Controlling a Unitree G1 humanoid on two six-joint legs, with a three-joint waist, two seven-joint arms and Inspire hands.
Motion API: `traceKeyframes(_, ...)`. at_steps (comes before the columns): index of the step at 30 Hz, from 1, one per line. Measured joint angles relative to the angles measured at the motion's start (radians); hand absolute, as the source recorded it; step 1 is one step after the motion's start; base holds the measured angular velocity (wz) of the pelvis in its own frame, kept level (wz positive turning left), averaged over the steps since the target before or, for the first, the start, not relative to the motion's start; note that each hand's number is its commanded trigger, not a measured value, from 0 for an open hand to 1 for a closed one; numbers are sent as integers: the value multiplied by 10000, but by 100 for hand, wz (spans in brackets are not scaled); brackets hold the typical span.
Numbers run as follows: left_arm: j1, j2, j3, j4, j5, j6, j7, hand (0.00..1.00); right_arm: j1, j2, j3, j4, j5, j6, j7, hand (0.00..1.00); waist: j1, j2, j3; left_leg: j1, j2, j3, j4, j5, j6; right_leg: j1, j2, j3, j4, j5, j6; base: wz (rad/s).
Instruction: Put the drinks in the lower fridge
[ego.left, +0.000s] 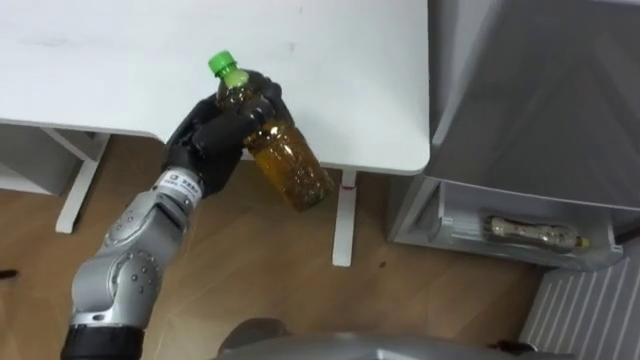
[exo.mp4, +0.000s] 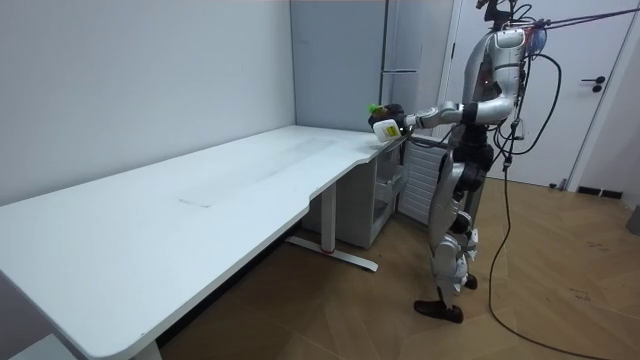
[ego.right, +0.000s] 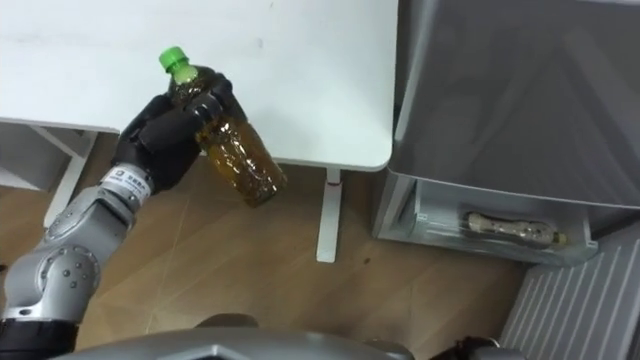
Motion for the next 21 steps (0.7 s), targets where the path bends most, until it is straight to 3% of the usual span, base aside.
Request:
traceKeyframes(6, 448, -1, -447, 3, 0, 1, -469, 100, 0, -57, 80, -378, 383, -48, 71, 0, -8, -27, -21, 6, -6, -43, 15, 2, -2, 39, 8, -32, 22, 0, 0, 2)
traceKeyframes(8, 590, 2, -577, 3, 5, 1, -646, 100, -10, -6, 80, -804, 520, -312, 299, 0, -74, -18, -27, 10, -7, -45, 35, 2, -2, 61, 8, -32, 29, 1, -1, 0)
traceKeyframes(13, 899, 45, -801, 349, 5, 0, -951, 100, -42, 37, 84, -1713, 982, -551, 767, 0, -109, 6, -41, 40, 1, -30, 45, 2, -2, 65, 5, -31, 83, 1, -1, 0)
traceKeyframes(15, 918, 219, -991, 601, 24, 0, -975, 100, -77, 60, 102, -1932, 1158, -579, 881, 0, -103, -10, -22, 32, 12, -35, 70, 3, 0, 76, -3, -38, 180, 1, -1, 0)
traceKeyframes(21, 925, 338, -1084, 1021, 555, -79, -1059, 100, -114, 93, 183, -2128, 1183, -760, 1197, 0, -125, -83, 23, -6, 15, -33, 83, -6, 14, 55, -9, -18, 202, 1, -1, 0)
